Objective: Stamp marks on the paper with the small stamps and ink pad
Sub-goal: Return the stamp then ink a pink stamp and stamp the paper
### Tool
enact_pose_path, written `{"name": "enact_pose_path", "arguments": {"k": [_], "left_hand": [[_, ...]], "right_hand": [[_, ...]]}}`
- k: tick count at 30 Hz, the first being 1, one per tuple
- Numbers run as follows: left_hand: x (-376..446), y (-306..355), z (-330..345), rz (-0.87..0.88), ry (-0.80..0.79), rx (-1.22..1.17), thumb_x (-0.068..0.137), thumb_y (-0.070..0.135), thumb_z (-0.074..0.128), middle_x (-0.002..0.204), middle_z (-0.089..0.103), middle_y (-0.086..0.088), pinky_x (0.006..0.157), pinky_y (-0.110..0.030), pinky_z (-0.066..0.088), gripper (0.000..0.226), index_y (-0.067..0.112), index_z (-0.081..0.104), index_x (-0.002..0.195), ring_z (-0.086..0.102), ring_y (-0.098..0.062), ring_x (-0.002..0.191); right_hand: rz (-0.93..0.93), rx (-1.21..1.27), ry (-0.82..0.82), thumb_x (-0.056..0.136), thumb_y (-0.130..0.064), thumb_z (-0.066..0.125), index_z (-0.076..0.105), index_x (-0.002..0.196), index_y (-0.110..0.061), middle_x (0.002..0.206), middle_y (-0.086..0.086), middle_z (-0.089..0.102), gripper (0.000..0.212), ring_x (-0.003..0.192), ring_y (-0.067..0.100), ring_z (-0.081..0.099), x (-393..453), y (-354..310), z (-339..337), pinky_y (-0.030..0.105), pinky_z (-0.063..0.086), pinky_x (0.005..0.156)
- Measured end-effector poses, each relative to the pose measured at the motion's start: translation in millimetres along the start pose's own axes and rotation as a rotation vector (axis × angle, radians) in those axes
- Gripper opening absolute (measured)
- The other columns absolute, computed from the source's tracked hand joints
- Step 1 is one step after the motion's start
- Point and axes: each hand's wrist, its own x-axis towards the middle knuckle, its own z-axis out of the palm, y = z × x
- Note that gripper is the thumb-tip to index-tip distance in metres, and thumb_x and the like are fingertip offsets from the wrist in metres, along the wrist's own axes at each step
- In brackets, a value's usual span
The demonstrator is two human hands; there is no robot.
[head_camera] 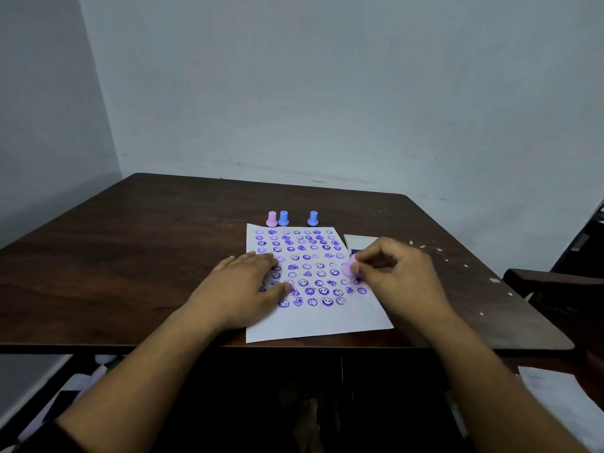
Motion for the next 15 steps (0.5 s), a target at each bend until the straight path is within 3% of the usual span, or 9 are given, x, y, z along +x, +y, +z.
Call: {"name": "enact_pose_path", "arguments": {"k": [3, 6, 12, 15], "left_hand": [[-0.3, 0.4, -0.9, -0.002, 0.003, -0.004, 0.086, 0.08, 0.033, 0.151, 0.046, 0.012, 0.117, -0.044, 0.026, 0.077, 0.033, 0.043, 0.145, 0.04, -0.011, 0.137], [-0.1, 1.6, -1.7, 0.003, 0.003, -0.003, 0.086, 0.079, 0.033, 0.152, 0.045, 0.012, 0.118, -0.044, 0.025, 0.076, 0.033, 0.043, 0.145, 0.038, -0.009, 0.138], [-0.6, 0.9, -1.3, 0.004, 0.009, 0.002, 0.088, 0.077, 0.035, 0.153, 0.045, 0.011, 0.119, -0.043, 0.022, 0.073, 0.031, 0.043, 0.145, 0.034, -0.01, 0.141], [-0.6, 0.8, -1.4, 0.003, 0.014, 0.0, 0.089, 0.076, 0.036, 0.154, 0.043, 0.011, 0.119, -0.042, 0.02, 0.072, 0.032, 0.043, 0.145, 0.033, -0.01, 0.142]], "right_hand": [[-0.04, -0.005, 0.042, 0.084, -0.013, 0.083, 0.076, 0.08, -0.025, 0.083, -0.019, 0.082, 0.015, 0.08, -0.001, 0.078, 29.3, -20.1, -14.1, 0.016, 0.057, 0.073], [-0.062, -0.002, 0.043, 0.082, -0.016, 0.083, 0.075, 0.08, -0.024, 0.082, -0.018, 0.082, 0.012, 0.085, -0.001, 0.078, 60.4, -35.7, -18.0, 0.025, 0.058, 0.084], [-0.069, -0.131, -0.001, 0.082, -0.015, 0.079, 0.073, 0.077, -0.025, 0.075, -0.024, 0.079, 0.012, 0.08, -0.01, 0.074, 122.7, -39.9, 8.5, 0.023, 0.056, 0.078], [-0.07, -0.218, -0.061, 0.081, -0.016, 0.077, 0.072, 0.078, -0.024, 0.076, -0.022, 0.079, 0.01, 0.082, -0.005, 0.074, 146.5, -33.5, 30.3, 0.027, 0.058, 0.078]]}}
